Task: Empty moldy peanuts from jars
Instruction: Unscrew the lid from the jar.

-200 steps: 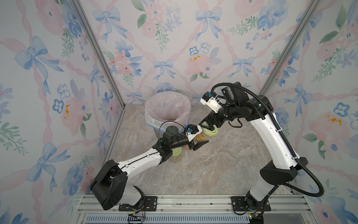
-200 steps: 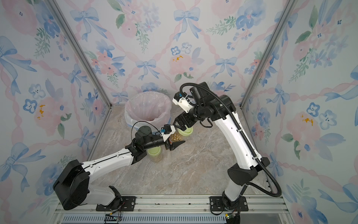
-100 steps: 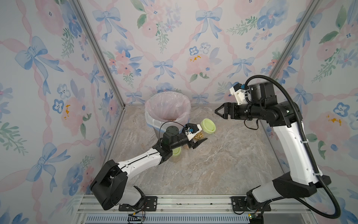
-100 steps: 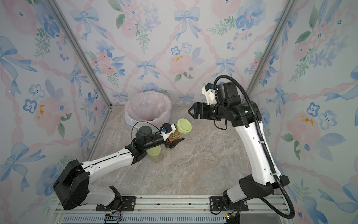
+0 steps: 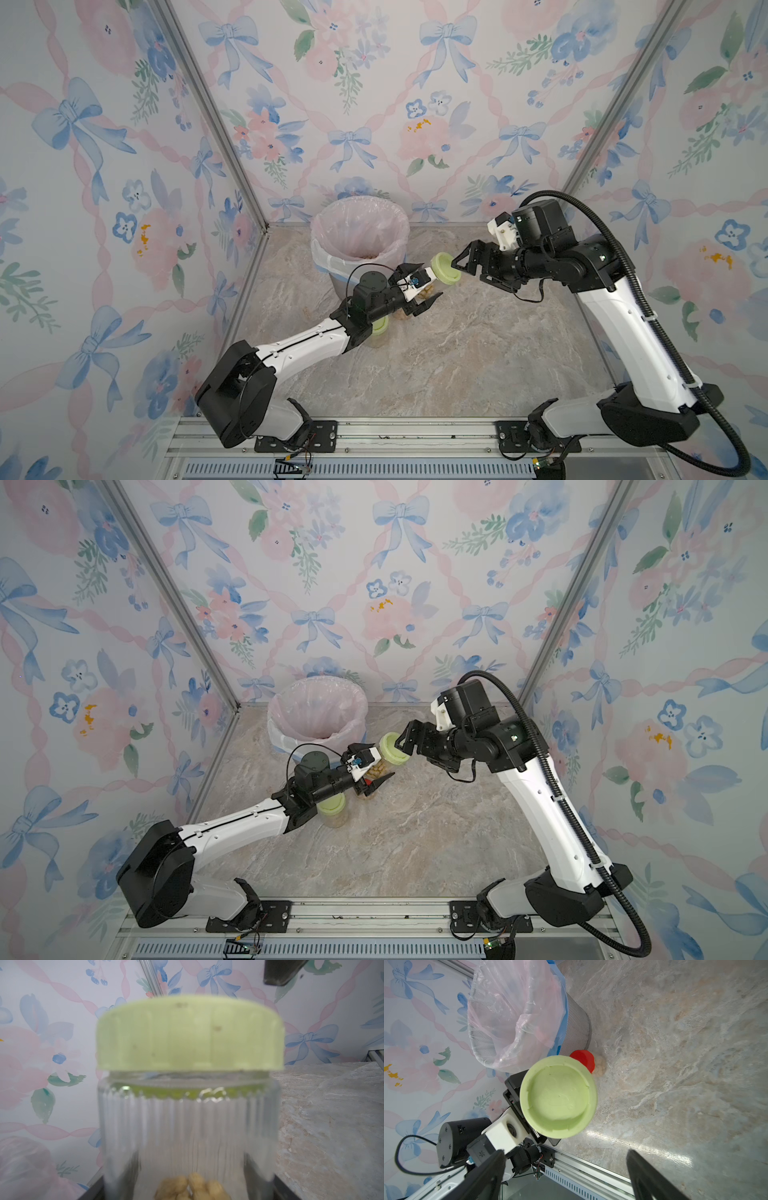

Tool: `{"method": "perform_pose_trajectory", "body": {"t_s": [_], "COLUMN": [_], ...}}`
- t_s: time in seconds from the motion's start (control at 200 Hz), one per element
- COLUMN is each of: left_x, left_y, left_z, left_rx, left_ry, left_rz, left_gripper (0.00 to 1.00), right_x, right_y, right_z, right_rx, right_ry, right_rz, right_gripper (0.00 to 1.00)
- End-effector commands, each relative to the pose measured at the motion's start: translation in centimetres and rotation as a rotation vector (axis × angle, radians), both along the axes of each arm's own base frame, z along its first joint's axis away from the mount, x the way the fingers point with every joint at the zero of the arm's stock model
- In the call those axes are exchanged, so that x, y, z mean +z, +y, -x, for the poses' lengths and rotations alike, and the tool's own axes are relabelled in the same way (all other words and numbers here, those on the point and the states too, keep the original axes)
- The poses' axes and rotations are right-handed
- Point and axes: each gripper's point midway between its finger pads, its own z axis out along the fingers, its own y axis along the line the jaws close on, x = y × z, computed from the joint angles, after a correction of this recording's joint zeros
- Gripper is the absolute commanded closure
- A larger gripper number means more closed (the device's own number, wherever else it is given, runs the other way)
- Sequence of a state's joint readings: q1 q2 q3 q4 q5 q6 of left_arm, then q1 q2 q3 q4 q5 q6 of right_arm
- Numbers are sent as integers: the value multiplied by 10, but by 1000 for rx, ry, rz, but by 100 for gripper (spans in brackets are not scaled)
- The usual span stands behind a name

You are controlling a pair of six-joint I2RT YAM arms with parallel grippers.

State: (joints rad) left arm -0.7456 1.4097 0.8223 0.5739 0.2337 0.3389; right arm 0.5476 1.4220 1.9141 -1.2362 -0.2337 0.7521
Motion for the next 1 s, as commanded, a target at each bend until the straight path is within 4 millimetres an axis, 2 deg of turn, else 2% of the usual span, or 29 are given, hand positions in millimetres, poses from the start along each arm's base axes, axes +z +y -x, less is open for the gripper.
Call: {"method": "perform_pose_trajectory", "body": {"t_s": [0.0,0.345,0.515,0.995], "left_x": [28,29,31,27], "left_y": [-3,-4,-4,-4], "left_z": [-2,0,0,1], "left_rx": [7,3,5,8], "left_ry": [-89,-95,-99,-94], "left_rz": [52,51,53,47], "left_gripper": [94,94,94,94], "right_x": [-2,-18,-20,-33], "right_y": [8,13,20,22], "right_z": [-8,-15,-21,-26], "right_rx": [-29,-21,-6,8], "right_ry": [11,34,38,57], "right_rz": [-21,1,-9,22], "right_gripper": [6,5,4,3]}}
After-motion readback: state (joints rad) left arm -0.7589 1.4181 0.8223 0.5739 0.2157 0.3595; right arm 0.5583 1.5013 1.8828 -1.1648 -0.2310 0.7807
